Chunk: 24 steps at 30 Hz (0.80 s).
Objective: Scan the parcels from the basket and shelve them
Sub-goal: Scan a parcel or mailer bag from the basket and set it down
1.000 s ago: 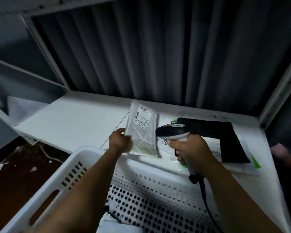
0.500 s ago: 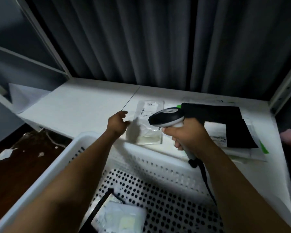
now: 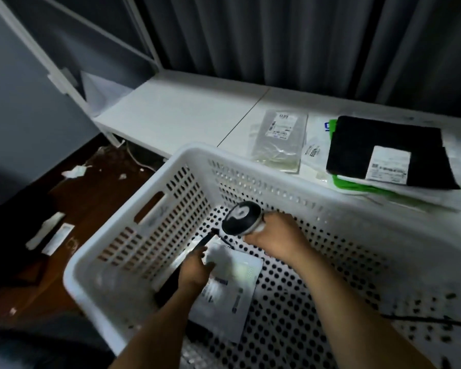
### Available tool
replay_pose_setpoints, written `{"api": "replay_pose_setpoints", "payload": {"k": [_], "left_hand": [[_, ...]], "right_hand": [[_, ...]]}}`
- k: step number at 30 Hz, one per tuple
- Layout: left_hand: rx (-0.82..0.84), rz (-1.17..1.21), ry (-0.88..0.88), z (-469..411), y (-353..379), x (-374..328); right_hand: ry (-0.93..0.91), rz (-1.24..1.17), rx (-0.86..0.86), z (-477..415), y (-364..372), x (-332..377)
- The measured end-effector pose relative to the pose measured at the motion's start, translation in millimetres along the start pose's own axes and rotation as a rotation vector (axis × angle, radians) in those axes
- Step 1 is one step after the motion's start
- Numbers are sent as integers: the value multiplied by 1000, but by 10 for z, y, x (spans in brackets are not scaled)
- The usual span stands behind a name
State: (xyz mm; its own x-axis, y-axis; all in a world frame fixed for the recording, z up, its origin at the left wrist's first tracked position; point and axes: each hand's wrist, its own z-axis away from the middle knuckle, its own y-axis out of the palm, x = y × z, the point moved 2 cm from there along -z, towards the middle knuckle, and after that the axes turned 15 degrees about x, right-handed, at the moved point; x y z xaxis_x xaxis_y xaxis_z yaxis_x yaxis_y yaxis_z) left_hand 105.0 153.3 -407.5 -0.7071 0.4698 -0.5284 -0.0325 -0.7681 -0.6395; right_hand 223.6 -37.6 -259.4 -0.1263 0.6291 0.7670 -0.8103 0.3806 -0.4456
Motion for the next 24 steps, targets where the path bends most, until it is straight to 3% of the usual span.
{"api": "replay_pose_setpoints", "payload": {"k": [11,18,24], "left_hand": [[40,-145,-376,-276,519,589],[18,52,-288,-266,448,546],[13,182,-53,-50,-2,153]], "right_hand": [[195,-31,23,-387,352,-679],[192,-118,33,-448,381,-707],[90,-233,60,-249,279,-403]]}}
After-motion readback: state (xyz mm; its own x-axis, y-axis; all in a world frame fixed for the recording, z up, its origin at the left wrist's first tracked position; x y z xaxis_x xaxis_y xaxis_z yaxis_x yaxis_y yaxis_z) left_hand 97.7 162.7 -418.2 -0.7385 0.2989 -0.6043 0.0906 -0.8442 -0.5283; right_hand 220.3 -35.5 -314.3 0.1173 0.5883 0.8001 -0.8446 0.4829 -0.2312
